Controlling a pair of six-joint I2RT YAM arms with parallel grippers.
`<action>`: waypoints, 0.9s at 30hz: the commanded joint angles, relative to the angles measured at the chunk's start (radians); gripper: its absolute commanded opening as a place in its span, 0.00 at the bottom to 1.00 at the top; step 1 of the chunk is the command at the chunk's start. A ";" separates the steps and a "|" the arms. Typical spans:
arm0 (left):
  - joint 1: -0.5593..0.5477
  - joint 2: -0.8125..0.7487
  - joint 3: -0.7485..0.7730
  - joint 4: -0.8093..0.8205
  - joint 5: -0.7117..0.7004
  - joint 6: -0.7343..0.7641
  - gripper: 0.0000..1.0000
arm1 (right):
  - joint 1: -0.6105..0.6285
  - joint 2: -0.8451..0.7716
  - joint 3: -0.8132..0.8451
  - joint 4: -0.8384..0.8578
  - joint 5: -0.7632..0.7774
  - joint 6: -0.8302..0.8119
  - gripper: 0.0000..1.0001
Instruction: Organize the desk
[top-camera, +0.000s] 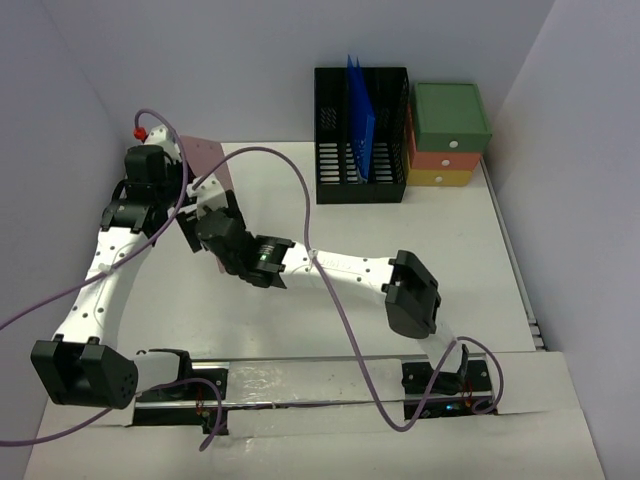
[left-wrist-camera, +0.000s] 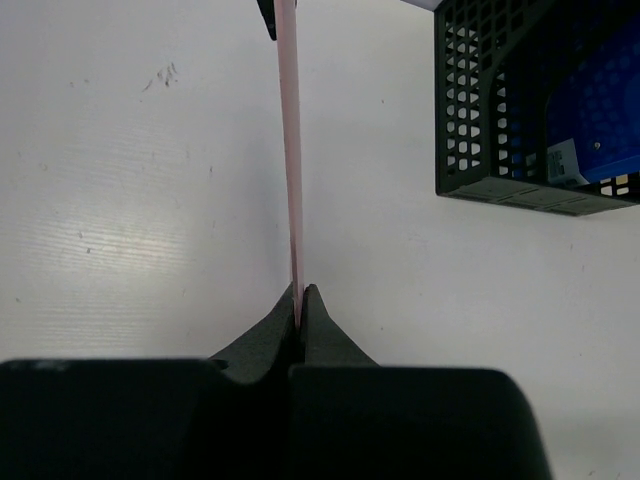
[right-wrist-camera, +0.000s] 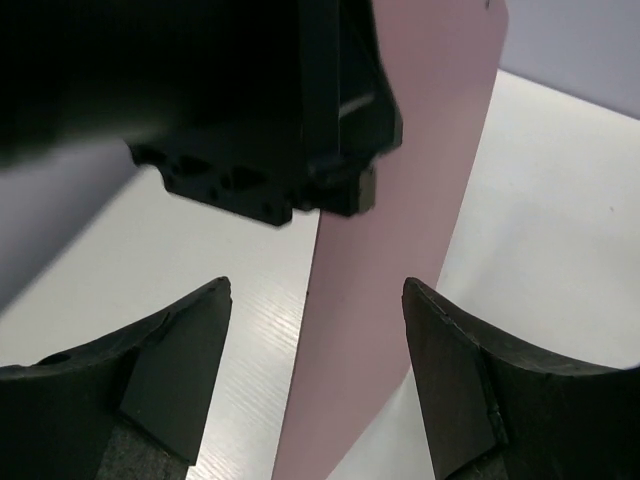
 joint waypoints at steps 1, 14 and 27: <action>0.001 -0.034 0.054 0.027 0.059 -0.045 0.00 | 0.022 0.048 0.028 -0.031 0.123 -0.041 0.76; 0.001 -0.055 0.071 -0.027 0.170 -0.109 0.00 | 0.029 0.177 0.051 0.106 0.544 -0.302 0.75; 0.001 -0.089 0.036 -0.084 0.239 -0.103 0.00 | -0.001 0.131 -0.056 0.128 0.597 -0.280 0.14</action>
